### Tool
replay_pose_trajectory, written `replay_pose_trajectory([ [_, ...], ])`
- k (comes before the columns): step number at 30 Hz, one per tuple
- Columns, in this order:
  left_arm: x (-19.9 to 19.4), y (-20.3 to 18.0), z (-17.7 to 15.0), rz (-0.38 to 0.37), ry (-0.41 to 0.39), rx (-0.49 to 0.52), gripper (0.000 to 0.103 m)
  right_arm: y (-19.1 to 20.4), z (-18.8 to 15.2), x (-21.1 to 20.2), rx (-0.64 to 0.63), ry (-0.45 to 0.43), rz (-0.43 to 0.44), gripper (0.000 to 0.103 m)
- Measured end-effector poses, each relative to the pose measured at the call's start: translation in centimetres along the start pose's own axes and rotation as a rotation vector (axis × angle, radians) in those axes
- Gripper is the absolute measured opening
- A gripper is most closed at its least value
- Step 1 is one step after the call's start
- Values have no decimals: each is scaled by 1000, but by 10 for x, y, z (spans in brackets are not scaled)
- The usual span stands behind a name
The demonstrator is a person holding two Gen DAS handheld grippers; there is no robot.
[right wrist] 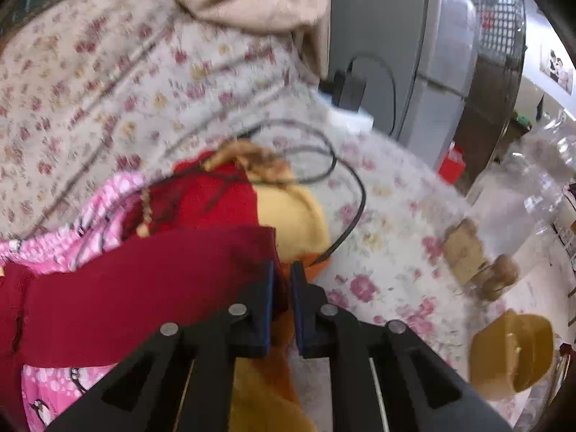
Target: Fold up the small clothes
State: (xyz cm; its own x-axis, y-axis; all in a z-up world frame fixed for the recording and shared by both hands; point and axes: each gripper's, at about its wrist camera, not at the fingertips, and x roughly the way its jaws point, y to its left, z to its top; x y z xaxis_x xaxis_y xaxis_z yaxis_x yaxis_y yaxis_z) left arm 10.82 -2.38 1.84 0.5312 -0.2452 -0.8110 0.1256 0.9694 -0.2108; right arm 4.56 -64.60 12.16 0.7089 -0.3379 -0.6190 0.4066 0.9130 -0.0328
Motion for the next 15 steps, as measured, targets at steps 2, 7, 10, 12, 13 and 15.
replay_pose_trajectory([
  [2, -2, 2, 1, -7, -1, -14, 40, 0, 3, -16, 14, -30, 38, 6],
  [7, -6, 5, 0, -33, -5, -42, 40, 37, 6, -61, 53, -104, 229, 0],
  [10, -8, 7, 0, -45, -4, -46, 40, 81, -1, -76, 4, -122, 300, 0],
  [12, -10, 9, -1, -55, 0, -53, 40, 96, -4, -68, -44, -97, 255, 1],
  [13, -12, 10, -2, -61, 3, -57, 40, 93, -4, -60, -45, -84, 207, 1],
  [15, -14, 11, -2, -71, 8, -71, 40, 68, 0, -46, 21, -60, 129, 6],
])
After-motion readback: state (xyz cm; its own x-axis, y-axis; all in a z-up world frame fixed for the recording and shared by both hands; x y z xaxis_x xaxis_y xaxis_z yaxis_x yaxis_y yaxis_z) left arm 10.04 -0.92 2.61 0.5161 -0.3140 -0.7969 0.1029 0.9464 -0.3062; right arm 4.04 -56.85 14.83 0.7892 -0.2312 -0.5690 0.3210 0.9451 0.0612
